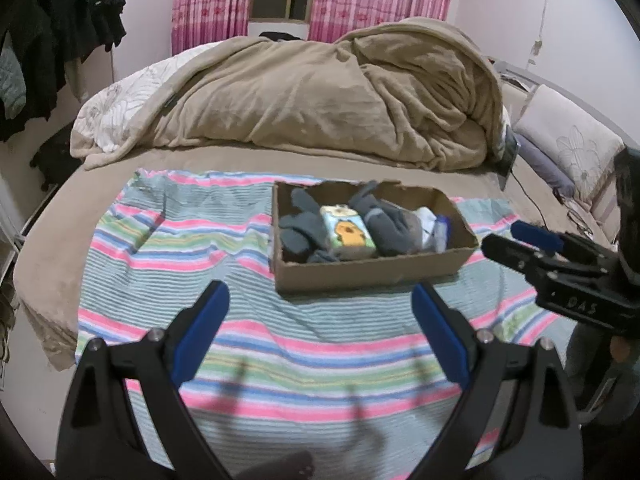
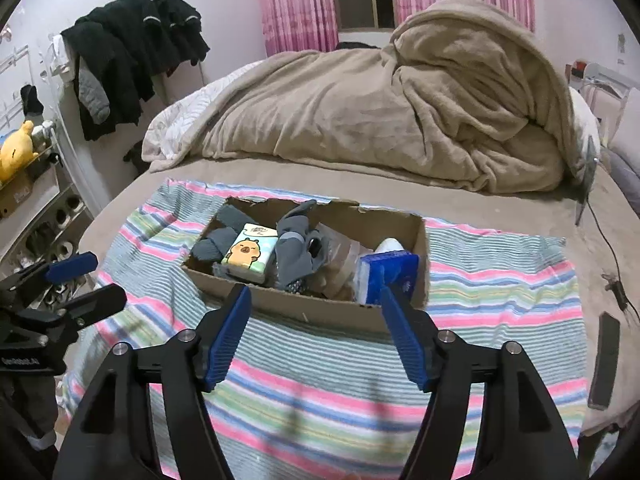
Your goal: Organize objects
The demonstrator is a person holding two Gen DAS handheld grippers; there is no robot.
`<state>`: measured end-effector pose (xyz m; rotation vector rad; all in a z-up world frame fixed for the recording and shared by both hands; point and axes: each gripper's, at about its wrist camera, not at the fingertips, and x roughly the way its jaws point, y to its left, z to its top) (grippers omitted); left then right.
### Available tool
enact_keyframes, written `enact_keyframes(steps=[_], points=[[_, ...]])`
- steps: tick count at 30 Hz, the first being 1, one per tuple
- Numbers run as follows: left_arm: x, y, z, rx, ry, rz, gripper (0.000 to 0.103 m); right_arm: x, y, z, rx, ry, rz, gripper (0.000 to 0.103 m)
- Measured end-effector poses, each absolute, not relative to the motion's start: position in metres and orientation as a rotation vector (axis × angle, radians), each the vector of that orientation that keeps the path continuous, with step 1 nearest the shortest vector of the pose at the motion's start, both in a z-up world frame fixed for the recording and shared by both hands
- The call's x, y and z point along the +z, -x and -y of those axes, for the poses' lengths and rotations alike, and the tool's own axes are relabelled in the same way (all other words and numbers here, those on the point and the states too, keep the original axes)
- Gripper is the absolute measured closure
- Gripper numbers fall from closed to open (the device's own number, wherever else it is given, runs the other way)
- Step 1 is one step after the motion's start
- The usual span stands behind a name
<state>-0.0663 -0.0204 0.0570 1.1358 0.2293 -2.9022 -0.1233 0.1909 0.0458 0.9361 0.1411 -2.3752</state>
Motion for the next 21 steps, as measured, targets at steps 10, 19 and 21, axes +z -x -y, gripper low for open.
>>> enact_keyframes(steps=[10, 19, 21], points=[[0.075, 0.033, 0.005, -2.925, -1.083, -0.219, 0.009, 0.063, 0.084, -0.218, -2.404, -0.908, -0.124, 0.03], [0.078, 0.026, 0.001, -2.937, -1.081, -0.222, 0.009, 0.071, 0.07, -0.227, -2.413, -0.888, -0.115, 0.03], [0.078, 0.026, 0.0, -2.938, -1.081, -0.221, 0.009, 0.07, 0.07, -0.226, -2.414, -0.887, -0.115, 0.03]])
